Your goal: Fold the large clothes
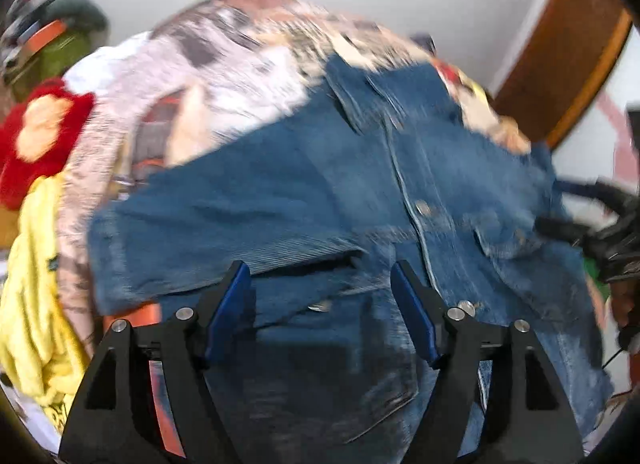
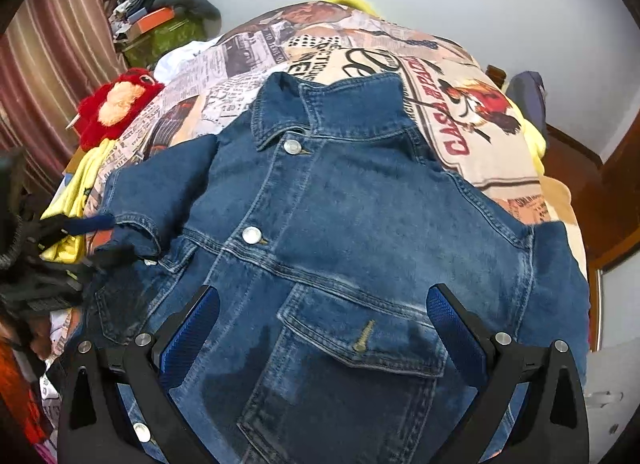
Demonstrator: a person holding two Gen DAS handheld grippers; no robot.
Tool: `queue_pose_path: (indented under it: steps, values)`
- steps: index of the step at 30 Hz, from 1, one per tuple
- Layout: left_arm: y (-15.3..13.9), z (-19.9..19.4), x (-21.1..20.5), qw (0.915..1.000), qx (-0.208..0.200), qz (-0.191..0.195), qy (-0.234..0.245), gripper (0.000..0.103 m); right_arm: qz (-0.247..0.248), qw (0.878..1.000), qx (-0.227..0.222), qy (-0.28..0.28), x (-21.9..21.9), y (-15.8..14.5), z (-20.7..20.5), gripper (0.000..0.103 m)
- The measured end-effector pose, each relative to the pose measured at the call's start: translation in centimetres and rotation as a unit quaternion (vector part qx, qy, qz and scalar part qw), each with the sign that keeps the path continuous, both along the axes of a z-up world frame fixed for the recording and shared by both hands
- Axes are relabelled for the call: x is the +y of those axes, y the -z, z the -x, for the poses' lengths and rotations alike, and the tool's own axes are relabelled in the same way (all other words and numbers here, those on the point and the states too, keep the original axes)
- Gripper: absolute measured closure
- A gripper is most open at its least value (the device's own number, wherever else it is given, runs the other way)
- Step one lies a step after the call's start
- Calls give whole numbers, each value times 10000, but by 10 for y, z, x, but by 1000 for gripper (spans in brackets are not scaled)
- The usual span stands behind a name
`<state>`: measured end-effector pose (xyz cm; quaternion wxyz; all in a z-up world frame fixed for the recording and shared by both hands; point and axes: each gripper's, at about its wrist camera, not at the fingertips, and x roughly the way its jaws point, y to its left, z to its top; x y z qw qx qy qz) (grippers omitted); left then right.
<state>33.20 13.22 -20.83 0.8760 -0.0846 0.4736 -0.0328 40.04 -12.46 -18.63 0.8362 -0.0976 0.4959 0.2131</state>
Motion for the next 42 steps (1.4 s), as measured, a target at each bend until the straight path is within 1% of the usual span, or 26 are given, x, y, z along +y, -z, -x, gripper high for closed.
queue_pose_path:
  steps: [3, 5, 7, 10, 12, 14, 15, 17, 19, 20, 21, 22, 23, 24, 25, 26, 27, 29, 30, 31, 33, 36, 39, 41, 42]
  values:
    - [-9, 11, 42, 9980, -128, 208, -588, 29, -12, 10000, -29, -71, 10, 0, -3, 0]
    - [-7, 19, 73, 9942, -213, 377, -987, 28, -26, 9999, -15, -112, 18, 1, -5, 0]
    - [3, 20, 100, 9895, -145, 525, -1339, 28, -46, 9999, 18, -142, 25, 3, -7, 0]
    - [27, 23, 135, 9812, 109, 800, -1752, 28, -48, 9998, 67, -202, 35, 7, -9, 0]
    - [46, 23, 155, 9736, 299, 1095, -1982, 28, -4, 9997, 84, -245, 41, 10, -10, 0]
    - [61, 24, 168, 9670, 421, 1328, -2134, 28, 70, 9995, 103, -280, 45, 15, -11, 0]
    - [71, 23, 175, 9618, 504, 1525, -2217, 28, 109, 9995, 111, -289, 47, 18, -12, 0]
    - [82, 20, 183, 9557, 576, 1867, -2203, 29, 159, 9993, 143, -292, 49, 22, -14, 0]
    - [91, 13, 184, 9515, 635, 2126, -2132, 42, 148, 9993, 225, -268, 50, 27, -17, 0]
    - [93, 7, 182, 9531, 661, 2069, -2106, 45, 135, 9993, 252, -256, 49, 28, -18, 0]
    - [93, 3, 179, 9567, 653, 1933, -2076, 51, 125, 9992, 289, -238, 49, 30, -20, 0]
    - [93, 1, 178, 9602, 640, 1779, -2055, 65, 119, 9992, 315, -227, 49, 31, -21, 0]
    - [91, -3, 175, 9650, 654, 1524, -2033, 70, 110, 9991, 341, -216, 49, 33, -22, 0]
    - [89, -6, 173, 9674, 642, 1432, -1986, 76, 105, 9991, 359, -208, 48, 33, -22, 0]
    - [83, -6, 169, 9711, 548, 1314, -1918, 87, 95, 9991, 370, -199, 48, 34, -22, 0]
    - [75, -6, 163, 9755, 451, 1079, -1863, 87, 86, 9991, 368, -190, 47, 33, -22, 0]
    - [66, -5, 157, 9792, 352, 761, -1845, 87, 72, 9992, 362, -179, 45, 33, -23, 0]
    - [47, -7, 145, 9838, 174, 400, -1738, 88, 19, 9993, 342, -137, 41, 30, -23, 0]
    - [33, -7, 137, 9859, 16, 312, -1643, 89, -17, 9994, 323, -113, 39, 27, -23, 0]
    - [23, -8, 131, 9873, -123, 255, -1564, 89, -49, 9995, 294, -94, 36, 25, -23, 0]
    - [-7, -8, 109, 9902, -476, 109, -1305, 89, -99, 9997, 232, -61, 31, 20, -22, 0]
    - [-45, -13, 75, 9917, -874, -19, -941, 90, -218, 9996, 157, 3, 20, 12, -21, 0]
    - [-80, -22, 40, 9905, -1229, -103, -607, 90, -338, 9994, 73, 92, 7, 3, -18, 0]
    - [-98, -28, 20, 9895, -1389, -67, -398, 90, -410, 9991, -36, 143, -6, -5, -15, 0]
    - [-110, -33, 5, 9886, -1491, -28, -219, 90, -434, 9989, -108, 170, -12, -8, -13, 0]
